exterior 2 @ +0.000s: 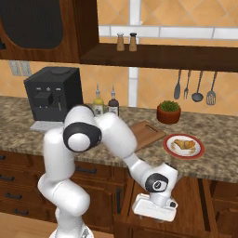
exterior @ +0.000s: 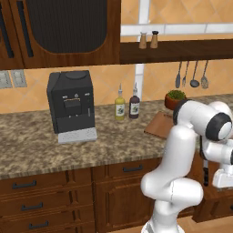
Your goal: Pick up the knife from the drawer and place it on the cutting board. Then place the meat from the plate to the cutting board.
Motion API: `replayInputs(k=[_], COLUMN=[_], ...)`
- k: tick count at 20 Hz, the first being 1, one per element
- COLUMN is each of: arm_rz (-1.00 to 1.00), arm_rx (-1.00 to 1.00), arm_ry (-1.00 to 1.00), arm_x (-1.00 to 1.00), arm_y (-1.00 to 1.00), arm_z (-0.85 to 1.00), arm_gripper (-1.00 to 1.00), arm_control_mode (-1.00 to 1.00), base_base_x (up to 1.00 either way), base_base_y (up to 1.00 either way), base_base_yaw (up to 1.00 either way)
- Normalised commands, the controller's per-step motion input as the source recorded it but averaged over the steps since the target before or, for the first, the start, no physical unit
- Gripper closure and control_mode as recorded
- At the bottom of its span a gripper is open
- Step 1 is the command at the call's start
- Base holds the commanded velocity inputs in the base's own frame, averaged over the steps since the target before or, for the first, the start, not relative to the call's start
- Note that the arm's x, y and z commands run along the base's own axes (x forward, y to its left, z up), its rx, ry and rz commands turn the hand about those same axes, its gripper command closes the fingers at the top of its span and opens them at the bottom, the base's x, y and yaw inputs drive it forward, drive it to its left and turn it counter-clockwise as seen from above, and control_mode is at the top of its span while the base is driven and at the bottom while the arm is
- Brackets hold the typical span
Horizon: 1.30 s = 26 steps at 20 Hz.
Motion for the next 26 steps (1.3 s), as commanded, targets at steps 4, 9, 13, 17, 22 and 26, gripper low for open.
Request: replayInputs(k=[4, 9, 13, 17, 22, 26], arm_rz=[-0.08, -0.18, -0.26, -0.26, -0.23, -0.1], arm_rx=[-0.04, -0.1, -0.23, -0.26, -0.08, 0.0], arm_ry=[-0.05, -0.07, -0.01, 0.0, -0.01, -0.06], arm_x=[-0.01, 0.07, 0.54, 0.69, 0.4, 0.11], arm_y=[0.0, 0.0, 0.01, 0.07, 0.0, 0.0], arm_z=[0.46, 0.5, 0.16, 0.01, -0.09, -0.27], arm_gripper=[-1.0, -1.0, -1.0, -1.0, -1.0, -1.0], arm_control_mode=[-1.0, -1.0, -1.0, -1.0, -1.0, -1.0], base_base_x=[0.0, 0.0, 0.0, 0.0, 0.0, 0.0], base_base_y=[0.0, 0.0, 0.0, 0.0, 0.0, 0.0], base_base_yaw=[0.0, 0.0, 0.0, 0.0, 0.0, 0.0])
